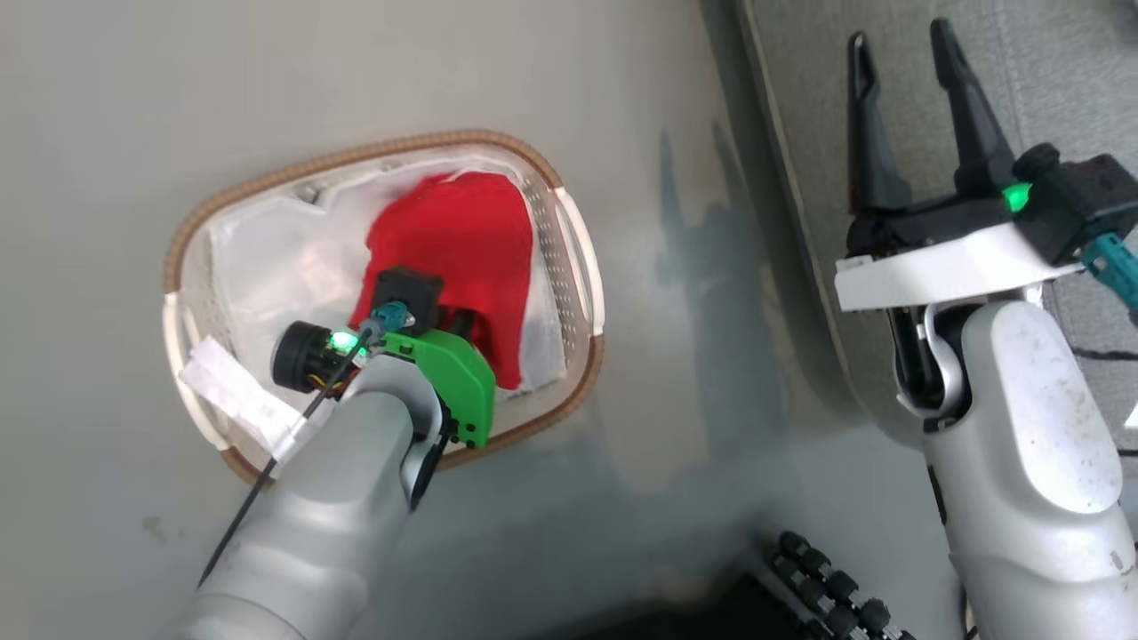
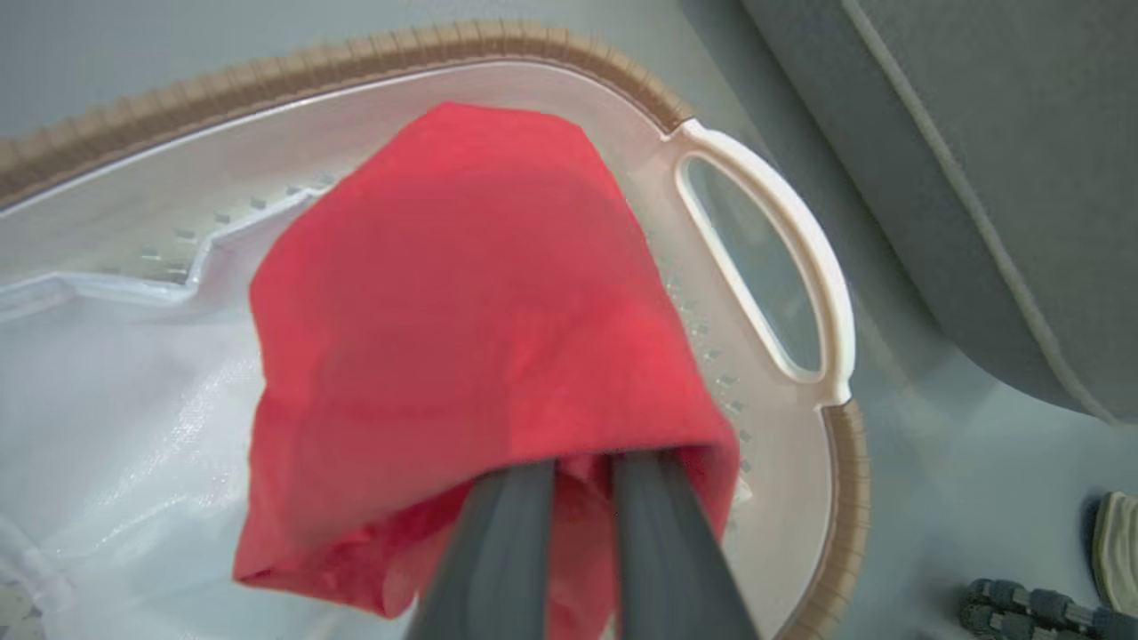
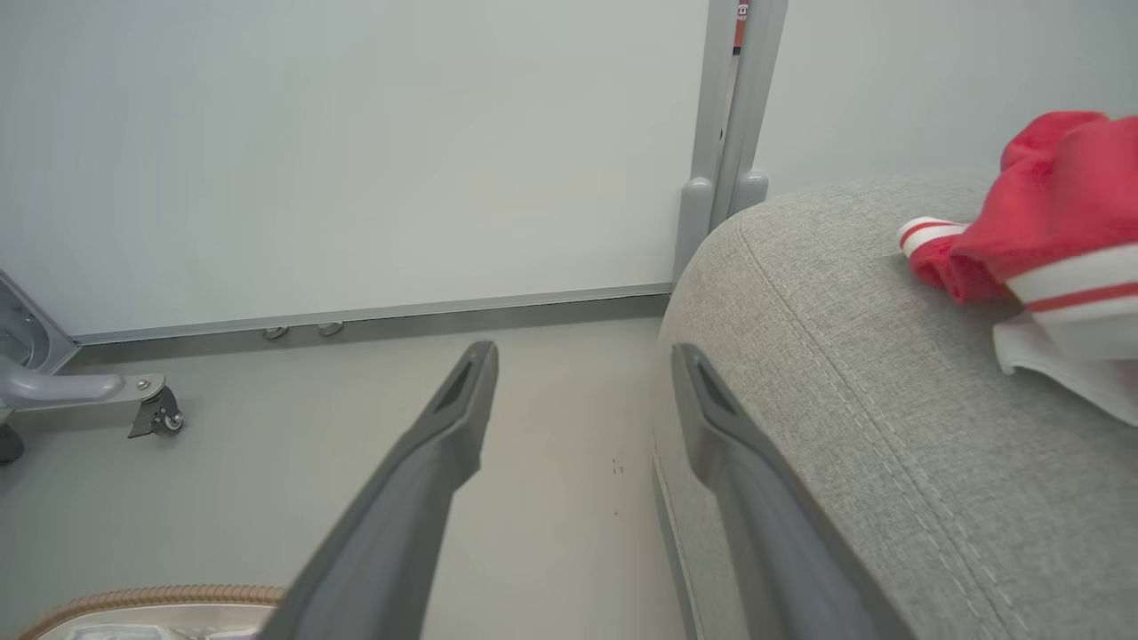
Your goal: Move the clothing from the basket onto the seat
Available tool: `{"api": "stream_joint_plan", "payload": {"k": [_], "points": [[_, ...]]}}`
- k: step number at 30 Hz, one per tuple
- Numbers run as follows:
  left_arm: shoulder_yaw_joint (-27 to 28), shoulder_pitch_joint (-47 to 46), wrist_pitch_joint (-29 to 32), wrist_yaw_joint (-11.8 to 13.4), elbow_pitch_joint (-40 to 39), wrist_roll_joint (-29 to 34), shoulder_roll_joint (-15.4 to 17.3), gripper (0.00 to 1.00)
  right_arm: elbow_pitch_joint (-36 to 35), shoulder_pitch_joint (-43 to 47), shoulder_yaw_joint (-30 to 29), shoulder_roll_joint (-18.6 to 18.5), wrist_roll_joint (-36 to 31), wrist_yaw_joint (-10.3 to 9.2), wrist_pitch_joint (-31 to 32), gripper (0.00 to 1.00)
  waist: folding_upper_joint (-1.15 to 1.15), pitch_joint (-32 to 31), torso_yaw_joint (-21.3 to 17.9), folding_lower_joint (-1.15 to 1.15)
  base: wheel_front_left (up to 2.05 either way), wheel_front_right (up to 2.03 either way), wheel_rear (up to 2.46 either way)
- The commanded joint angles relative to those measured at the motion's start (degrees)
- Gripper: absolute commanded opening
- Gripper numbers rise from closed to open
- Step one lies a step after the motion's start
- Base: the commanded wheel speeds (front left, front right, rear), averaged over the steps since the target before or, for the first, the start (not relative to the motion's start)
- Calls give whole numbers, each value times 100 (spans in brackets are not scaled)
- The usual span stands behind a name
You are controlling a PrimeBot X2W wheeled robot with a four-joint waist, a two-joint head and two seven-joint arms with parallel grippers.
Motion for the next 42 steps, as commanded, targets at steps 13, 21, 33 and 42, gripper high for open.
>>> {"api": "stream_joint_plan", "payload": {"k": [13,21,33,42], "points": [[1147,1581,-17,92,-1832,880,125,0,331,1012,108,-45,-180,-8,-13,100,0,-2226,705,0,0,0,0],[1846,2233,-12,-23,-2673,1314,121,0,459,1474,266,-57,-233,-8,-13,100,0,-3017,801,0,0,0,0],[2502,2588,-13,-204,-3687,1656,67,0,599,2164,541,-100,-277,-8,-13,100,0,-3910,888,0,0,0,0],[2656,2646,-13,-246,-4150,1759,54,0,572,2378,829,-87,-303,-7,-13,100,0,-4172,876,0,0,0,0]]}}
